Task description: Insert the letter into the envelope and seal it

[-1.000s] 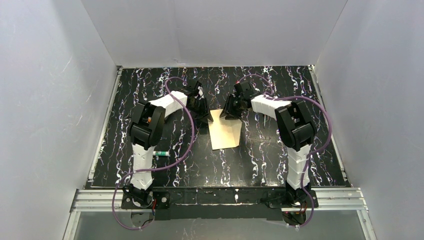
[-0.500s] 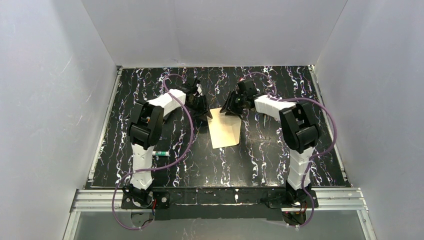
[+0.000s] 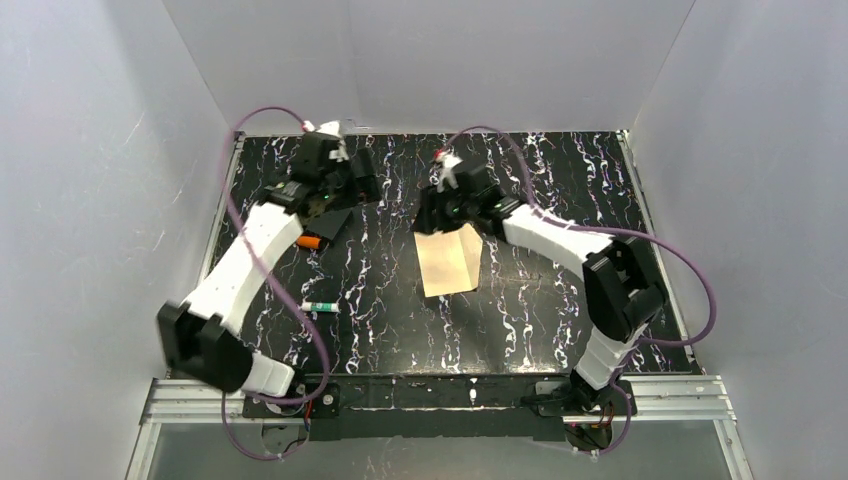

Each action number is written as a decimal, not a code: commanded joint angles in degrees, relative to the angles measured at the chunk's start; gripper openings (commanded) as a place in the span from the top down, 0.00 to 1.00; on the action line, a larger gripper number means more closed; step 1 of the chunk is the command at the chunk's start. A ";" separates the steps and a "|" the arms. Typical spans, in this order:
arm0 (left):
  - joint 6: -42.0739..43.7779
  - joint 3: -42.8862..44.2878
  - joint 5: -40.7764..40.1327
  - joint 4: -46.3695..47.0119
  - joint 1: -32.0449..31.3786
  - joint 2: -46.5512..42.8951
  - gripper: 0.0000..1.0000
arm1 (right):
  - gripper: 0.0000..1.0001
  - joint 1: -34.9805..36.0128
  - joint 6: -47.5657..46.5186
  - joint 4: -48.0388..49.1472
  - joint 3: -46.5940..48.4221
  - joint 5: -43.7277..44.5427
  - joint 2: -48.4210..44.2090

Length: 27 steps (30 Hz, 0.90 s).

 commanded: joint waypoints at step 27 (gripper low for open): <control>6.89 10.59 -19.48 -22.79 4.99 -25.22 0.02 | 0.54 35.73 -31.89 -16.93 47.10 15.52 41.96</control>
